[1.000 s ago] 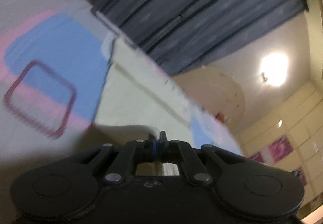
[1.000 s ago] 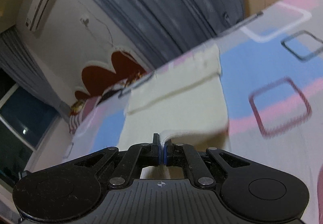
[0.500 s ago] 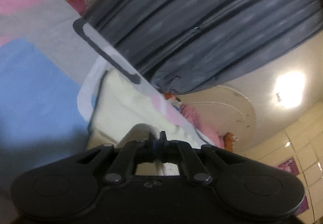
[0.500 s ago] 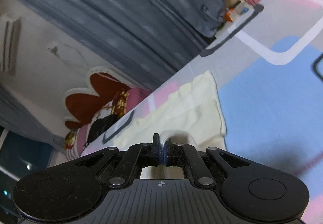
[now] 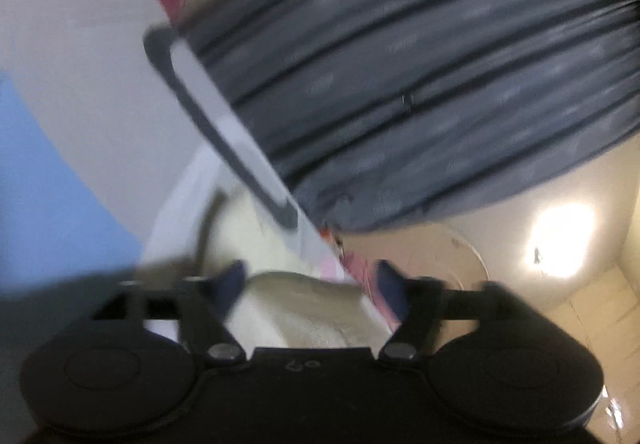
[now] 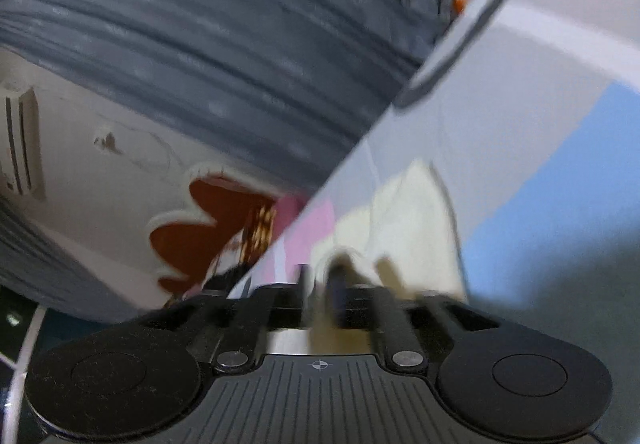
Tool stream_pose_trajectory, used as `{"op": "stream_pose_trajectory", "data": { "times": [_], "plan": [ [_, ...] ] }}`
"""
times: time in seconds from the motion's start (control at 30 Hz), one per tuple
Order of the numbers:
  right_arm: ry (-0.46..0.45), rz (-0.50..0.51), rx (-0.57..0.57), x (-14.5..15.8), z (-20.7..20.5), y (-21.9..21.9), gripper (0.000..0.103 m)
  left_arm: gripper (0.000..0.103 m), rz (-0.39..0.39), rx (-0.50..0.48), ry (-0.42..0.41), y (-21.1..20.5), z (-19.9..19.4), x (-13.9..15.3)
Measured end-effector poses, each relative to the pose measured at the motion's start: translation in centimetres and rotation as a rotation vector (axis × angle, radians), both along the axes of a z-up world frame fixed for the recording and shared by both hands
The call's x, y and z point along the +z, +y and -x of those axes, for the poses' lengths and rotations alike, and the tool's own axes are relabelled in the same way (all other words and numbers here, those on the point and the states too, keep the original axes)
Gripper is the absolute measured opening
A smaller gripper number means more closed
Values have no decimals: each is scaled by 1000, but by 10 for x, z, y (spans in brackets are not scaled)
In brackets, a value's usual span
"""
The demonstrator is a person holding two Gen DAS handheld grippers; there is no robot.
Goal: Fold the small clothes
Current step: 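Lift the hem with both grippers and fold it over toward the collar, then release the hem and smooth the folded sweater with both grippers open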
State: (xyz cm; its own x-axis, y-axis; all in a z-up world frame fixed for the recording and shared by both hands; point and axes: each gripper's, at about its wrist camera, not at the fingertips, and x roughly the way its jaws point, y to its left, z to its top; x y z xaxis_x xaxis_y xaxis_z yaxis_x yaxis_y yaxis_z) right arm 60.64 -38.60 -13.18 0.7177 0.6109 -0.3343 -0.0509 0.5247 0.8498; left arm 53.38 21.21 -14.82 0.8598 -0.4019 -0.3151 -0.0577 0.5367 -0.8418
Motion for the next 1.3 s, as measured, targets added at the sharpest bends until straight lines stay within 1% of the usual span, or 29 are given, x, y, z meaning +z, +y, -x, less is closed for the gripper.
{"op": "stream_pose_trajectory", "data": {
  "times": [0.03,0.07,0.13,0.2,0.23,0.27,0.3,0.33,0.37,0.4,0.5,0.53,0.57,0.6,0.63,0.67,0.73,0.8,0.87,0.9,0.93,0.97,1.03,1.1,1.13,1.2,1.23,1.27,1.3],
  "plan": [
    [-31,22,-38,5,4,-3,78,80,-13,13,-18,2,4,1],
    [-52,35,-50,8,7,-7,78,78,-45,4,-26,3,7,4],
    [-65,79,-34,16,12,-11,77,73,-164,-48,-22,-3,8,15],
    [-97,178,21,25,19,-5,66,72,-310,-117,-17,-16,6,22],
    [-104,243,55,27,19,3,65,65,-387,-153,-6,-25,1,24],
    [-108,310,85,29,20,15,60,58,-470,-179,14,-34,-6,25],
    [-112,375,109,29,20,23,55,55,-526,-202,32,-42,-11,24],
    [-112,440,130,29,20,32,53,47,-580,-231,52,-51,-19,23],
    [-113,493,144,28,19,42,50,43,-637,-248,76,-59,-24,21],
    [-116,533,158,27,18,49,49,43,-683,-263,94,-64,-27,19],
    [-129,622,191,21,15,67,48,42,-767,-285,94,-76,-27,19],
    [-134,654,195,19,15,75,45,42,-782,-297,88,-79,-28,19],
    [-141,686,204,18,15,80,26,36,-785,-312,81,-81,-27,18],
    [-149,723,213,14,16,87,1,28,-784,-325,70,-81,-24,18],
    [-161,751,218,14,19,91,1,8,-782,-322,62,-81,-24,19],
    [-174,771,215,14,21,96,1,5,-768,-305,45,-77,-21,22],
    [-213,793,194,14,30,101,1,5,-748,-264,-28,-75,-16,29],
    [-267,792,157,22,40,98,1,5,-732,-225,-109,-72,-11,36],
    [-307,774,113,28,46,94,1,5,-713,-188,-162,-71,-9,39],
    [-323,768,91,29,48,92,1,5,-721,-181,-146,-72,-14,38],
    [-324,771,77,28,45,91,1,5,-733,-184,-107,-74,-21,33],
    [-305,778,67,23,42,91,1,5,-742,-198,-53,-75,-30,25],
    [-206,766,80,5,30,89,1,6,-749,-224,31,-77,-44,7],
    [-145,751,83,-7,21,85,1,7,-735,-218,28,-76,-44,0],
    [-138,731,76,-10,21,83,1,9,-725,-214,28,-74,-44,0],
    [-132,713,72,-8,20,80,1,17,-707,-209,32,-70,-43,0],
    [-129,713,81,-6,20,80,1,24,-704,-190,38,-68,-42,2],
    [-130,713,81,-3,21,76,2,43,-726,-146,37,-68,-38,10],
    [-144,752,60,4,24,77,2,59,-768,-97,6,-71,-32,21]
  ]
}}
